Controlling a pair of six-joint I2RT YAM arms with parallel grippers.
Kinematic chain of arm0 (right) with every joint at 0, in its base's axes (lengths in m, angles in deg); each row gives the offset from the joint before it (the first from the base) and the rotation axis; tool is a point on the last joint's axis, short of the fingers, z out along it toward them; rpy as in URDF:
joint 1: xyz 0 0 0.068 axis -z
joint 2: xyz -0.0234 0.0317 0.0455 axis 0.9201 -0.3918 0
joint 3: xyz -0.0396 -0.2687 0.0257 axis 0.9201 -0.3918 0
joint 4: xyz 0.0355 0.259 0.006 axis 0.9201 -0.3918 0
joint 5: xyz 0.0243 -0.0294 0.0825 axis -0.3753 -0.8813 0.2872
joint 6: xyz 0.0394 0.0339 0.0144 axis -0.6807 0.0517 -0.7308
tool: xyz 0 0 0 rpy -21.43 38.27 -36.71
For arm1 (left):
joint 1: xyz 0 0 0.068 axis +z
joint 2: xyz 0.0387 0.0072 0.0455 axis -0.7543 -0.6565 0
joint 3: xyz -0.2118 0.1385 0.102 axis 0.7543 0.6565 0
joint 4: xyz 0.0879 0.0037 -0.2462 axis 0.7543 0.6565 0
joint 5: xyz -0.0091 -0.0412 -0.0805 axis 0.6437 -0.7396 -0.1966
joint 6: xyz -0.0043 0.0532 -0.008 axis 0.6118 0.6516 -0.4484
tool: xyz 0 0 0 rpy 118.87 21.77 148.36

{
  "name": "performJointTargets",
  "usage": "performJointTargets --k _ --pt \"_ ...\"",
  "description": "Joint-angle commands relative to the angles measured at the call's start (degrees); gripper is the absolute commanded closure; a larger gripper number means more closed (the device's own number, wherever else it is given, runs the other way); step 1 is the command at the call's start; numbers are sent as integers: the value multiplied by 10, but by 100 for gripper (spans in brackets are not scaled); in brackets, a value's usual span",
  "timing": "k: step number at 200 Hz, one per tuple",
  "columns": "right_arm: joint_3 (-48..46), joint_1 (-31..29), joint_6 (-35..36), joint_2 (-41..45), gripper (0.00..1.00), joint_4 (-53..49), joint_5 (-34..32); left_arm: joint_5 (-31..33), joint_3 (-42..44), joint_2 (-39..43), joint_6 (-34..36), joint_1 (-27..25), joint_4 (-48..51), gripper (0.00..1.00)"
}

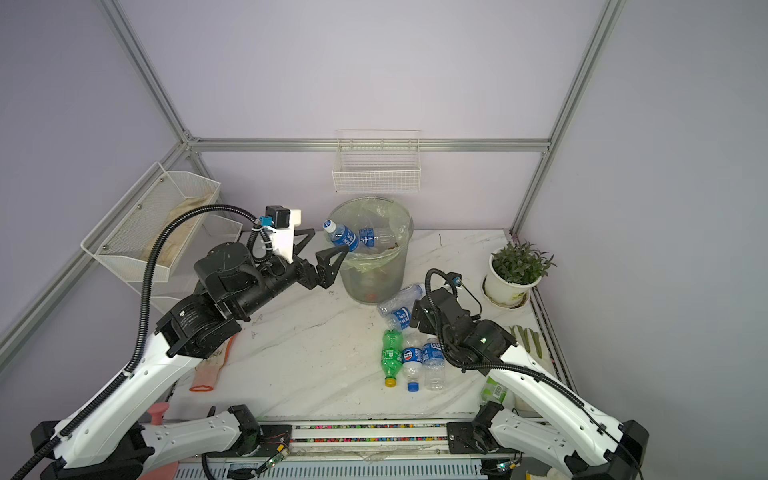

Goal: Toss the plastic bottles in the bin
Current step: 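Open the left gripper over the bin while the right gripper reaches toward the orange bottle, then withdraw the left gripper while the right gripper lowers onto the orange-labelled bottle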

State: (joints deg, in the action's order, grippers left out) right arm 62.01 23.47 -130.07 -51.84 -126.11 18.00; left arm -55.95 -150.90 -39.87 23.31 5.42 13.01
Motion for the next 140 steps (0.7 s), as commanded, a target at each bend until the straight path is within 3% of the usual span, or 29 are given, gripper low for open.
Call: performJointTargets --k 1,85,140 --pt "-19 13 -32 -36 2 -21 -29 11 34 14 -9 0 -21 0" --pt "-47 90 -34 -141 3 -5 -36 27 111 73 -33 0 -8 0" --pt "-68 140 -9 -173 2 56 3 49 166 129 -52 0 10 0"
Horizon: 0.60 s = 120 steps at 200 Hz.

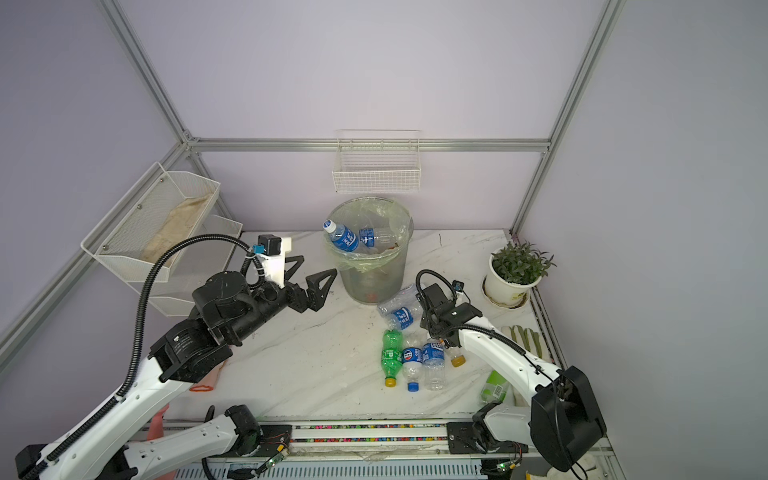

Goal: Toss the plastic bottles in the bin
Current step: 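Withdraw the left gripper while the right gripper lowers onto the orange-labelled bottle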

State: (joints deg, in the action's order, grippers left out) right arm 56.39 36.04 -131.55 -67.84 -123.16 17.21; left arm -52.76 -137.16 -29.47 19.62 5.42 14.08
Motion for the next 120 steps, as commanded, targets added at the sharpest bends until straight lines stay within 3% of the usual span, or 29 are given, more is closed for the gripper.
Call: performJointTargets --k 1,120 --pt "-12 15 6 -14 3 28 11 17 30 26 -15 0 0 0" --pt "-38 47 5 -113 5 106 27 43 72 81 -28 0 28 0"
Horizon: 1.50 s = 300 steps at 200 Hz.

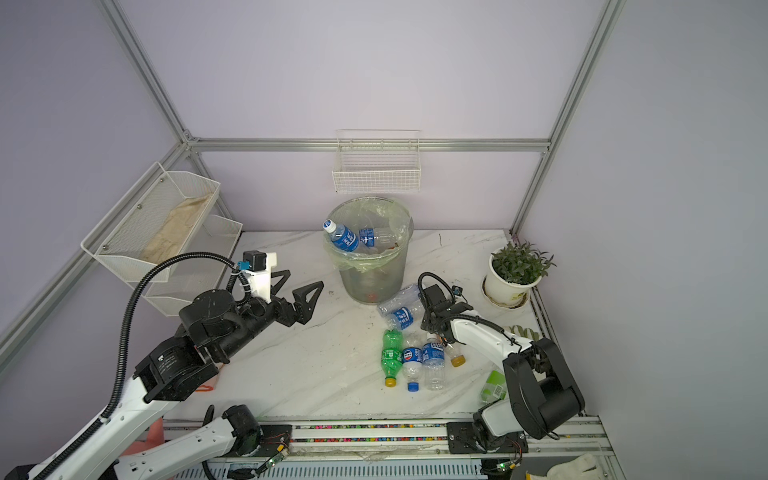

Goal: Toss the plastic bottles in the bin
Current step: 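Withdraw the left gripper while the right gripper lowers onto the orange-labelled bottle, then close the right gripper on the orange-labelled bottle and lift it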

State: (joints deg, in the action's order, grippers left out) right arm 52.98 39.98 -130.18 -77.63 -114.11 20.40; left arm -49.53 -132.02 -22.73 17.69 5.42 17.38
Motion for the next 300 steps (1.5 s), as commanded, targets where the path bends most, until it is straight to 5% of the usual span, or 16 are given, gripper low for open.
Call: performJointTargets --k 1,87,148,208,300 --pt "-4 7 -9 -15 5 15 -4 11 21 14 -9 0 -5 0" --pt "-22 18 -20 -39 38 42 -5 24 26 26 -7 0 5 0" --pt "-35 18 -32 5 54 40 -11 27 28 27 -8 0 5 0" --pt "-35 19 -26 42 80 28 -13 32 40 39 -14 0 8 0" --pt "2 19 -18 134 100 -40 -29 37 41 45 -17 0 13 0"
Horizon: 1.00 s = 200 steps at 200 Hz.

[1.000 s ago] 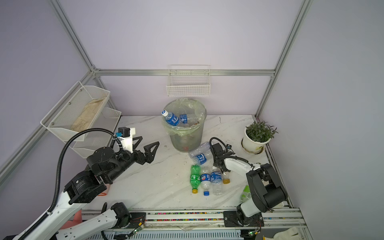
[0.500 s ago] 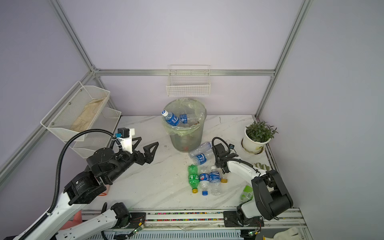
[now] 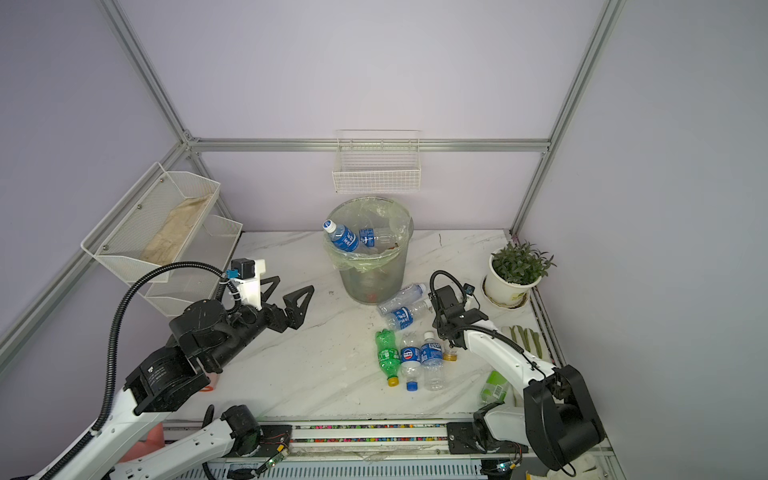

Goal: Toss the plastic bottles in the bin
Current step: 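Close the right gripper on the orange-labelled bottle and lift it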

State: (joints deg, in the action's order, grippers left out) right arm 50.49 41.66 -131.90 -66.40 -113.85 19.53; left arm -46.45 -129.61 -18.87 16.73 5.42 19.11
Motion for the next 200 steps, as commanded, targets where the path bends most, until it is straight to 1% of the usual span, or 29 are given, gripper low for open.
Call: performJointTargets --k 1,23,43,69,107,124,132,150,158,174,190,200 --pt "27 2 -1 23 100 -43 -20 6 16 6 -8 0 -4 0" --pt "50 2 9 43 100 -63 -20 6 16 6 -7 0 -4 0" --pt "70 2 32 65 100 -73 -4 7 16 5 -8 0 -3 0" --pt "96 2 78 97 100 -70 52 7 17 5 -10 0 -3 0" --pt "116 2 110 171 100 -39 140 7 24 8 -16 0 -3 0" --pt "119 2 127 214 100 -6 197 6 28 10 -17 0 -3 0" --pt "120 1 141 239 100 20 235 7 29 11 -18 0 -3 0" --pt "100 2 159 319 100 134 373 7 33 15 -18 0 -2 0" --pt "93 1 148 353 100 181 413 9 34 17 -18 0 -2 0" --pt "99 2 129 393 100 228 437 11 36 23 -19 0 1 0" --pt "117 2 117 408 100 234 422 10 41 29 -20 0 1 0" --pt "123 2 113 412 100 243 425 9 44 32 -21 0 0 0"
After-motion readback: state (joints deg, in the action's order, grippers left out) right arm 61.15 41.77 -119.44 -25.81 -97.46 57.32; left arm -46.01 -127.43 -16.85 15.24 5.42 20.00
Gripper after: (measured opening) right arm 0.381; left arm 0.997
